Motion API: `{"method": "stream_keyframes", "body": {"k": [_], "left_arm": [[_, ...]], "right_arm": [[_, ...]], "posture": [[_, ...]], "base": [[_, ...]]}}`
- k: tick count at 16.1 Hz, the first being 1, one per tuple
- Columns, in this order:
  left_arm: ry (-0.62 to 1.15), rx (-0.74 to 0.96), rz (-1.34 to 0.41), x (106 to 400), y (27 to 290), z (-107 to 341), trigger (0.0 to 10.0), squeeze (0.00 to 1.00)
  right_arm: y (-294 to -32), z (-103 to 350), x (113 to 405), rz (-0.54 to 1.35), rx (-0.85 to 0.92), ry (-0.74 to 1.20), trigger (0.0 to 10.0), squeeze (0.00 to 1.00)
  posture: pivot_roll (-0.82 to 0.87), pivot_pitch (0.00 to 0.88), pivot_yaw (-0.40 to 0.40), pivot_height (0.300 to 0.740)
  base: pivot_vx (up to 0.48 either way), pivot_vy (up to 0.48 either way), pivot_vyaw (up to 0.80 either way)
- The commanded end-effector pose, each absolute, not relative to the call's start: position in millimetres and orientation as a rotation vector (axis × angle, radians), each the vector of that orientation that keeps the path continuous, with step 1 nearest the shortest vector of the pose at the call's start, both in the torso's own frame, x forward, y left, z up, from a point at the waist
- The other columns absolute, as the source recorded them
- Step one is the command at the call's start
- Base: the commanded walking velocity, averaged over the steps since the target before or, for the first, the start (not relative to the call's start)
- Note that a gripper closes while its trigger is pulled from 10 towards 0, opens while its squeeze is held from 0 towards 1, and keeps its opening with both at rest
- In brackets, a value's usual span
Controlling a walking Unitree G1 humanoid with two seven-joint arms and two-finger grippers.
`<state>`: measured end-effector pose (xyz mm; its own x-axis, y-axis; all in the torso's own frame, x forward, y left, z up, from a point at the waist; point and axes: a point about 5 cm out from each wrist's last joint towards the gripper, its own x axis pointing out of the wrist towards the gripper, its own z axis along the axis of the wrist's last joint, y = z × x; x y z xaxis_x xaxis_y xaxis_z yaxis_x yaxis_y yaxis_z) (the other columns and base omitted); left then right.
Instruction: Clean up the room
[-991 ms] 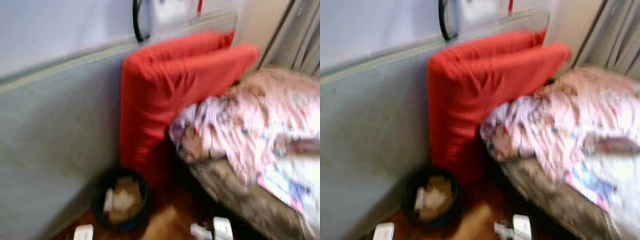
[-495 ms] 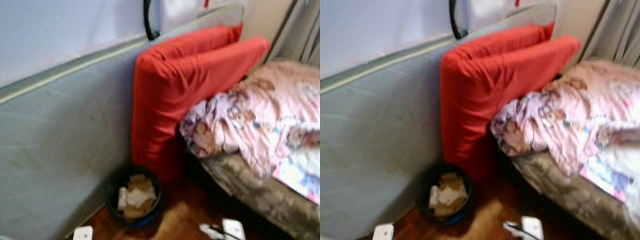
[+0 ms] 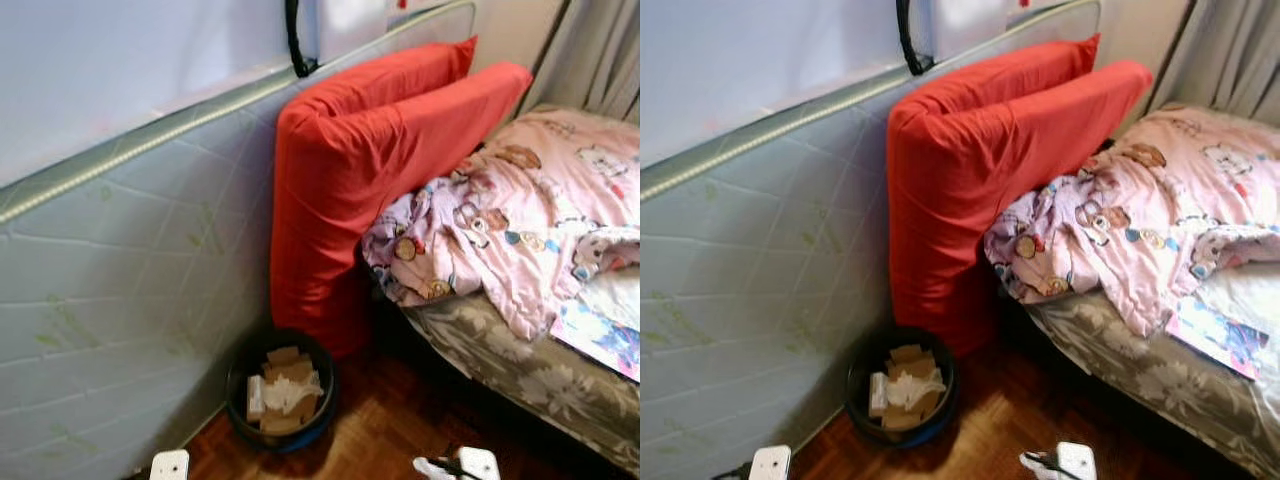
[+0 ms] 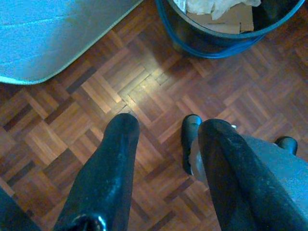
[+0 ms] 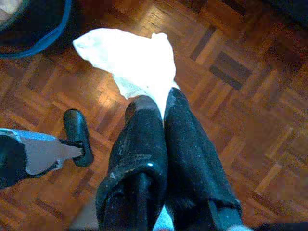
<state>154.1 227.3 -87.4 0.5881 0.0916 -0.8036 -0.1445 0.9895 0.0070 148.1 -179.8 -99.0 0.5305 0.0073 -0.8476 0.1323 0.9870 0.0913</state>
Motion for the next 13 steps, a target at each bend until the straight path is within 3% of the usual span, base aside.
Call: {"method": "stream_keyframes", "body": {"k": [1, 5, 13], "left_arm": [[0.951, -0.053, 0.135, 150, 229, -89, 10.0, 0.0], [0.947, -0.048, 0.131, 151, 229, -89, 10.0, 0.0], [0.947, -0.055, 0.124, 151, 228, -89, 10.0, 0.0]], "right_arm": [[-174, -98, 152, -0.066, 0.151, 1.007, 10.0, 0.0], [-162, -98, 156, -0.042, 0.143, 0.999, 10.0, 0.0], [-160, -94, 164, -0.036, 0.138, 0.962, 10.0, 0.0]], "posture": [[0.04, 0.01, 0.022, 0.74], [0.04, 0.009, 0.023, 0.74], [0.04, 0.0, 0.023, 0.74]], "base": [[0.0, 0.0, 0.0], [0.0, 0.0, 0.21], [0.0, 0.0, 0.8]]}}
